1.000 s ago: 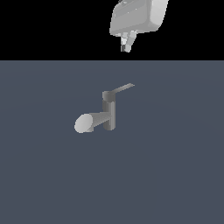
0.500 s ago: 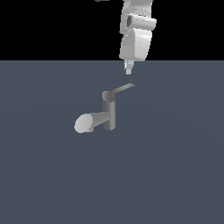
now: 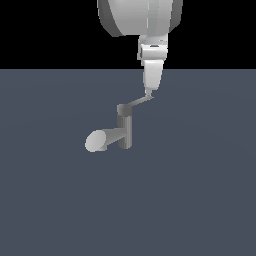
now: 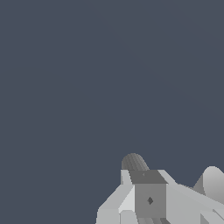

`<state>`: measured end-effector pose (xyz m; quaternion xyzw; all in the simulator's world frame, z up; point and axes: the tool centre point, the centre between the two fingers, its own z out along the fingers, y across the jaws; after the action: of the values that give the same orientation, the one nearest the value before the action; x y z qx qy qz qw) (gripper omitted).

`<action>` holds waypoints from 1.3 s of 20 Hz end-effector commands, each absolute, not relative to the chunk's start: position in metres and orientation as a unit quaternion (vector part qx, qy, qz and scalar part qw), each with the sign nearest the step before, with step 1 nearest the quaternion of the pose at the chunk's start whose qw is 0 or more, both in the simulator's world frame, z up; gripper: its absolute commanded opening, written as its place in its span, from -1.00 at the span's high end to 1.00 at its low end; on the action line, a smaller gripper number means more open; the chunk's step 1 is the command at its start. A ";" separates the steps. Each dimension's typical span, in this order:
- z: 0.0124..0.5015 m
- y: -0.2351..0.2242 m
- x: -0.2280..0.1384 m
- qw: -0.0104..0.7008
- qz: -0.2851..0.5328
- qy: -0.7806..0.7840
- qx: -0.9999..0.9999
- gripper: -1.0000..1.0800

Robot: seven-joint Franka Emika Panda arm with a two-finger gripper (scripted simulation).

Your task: Turn on the faucet by rotating a designated handle.

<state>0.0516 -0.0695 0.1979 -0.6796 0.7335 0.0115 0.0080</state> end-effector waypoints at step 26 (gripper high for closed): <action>0.181 -0.072 0.021 0.000 0.000 0.756 -0.655 1.00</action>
<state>0.0297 -0.0703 0.1858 -0.6561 0.7546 -0.0044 0.0048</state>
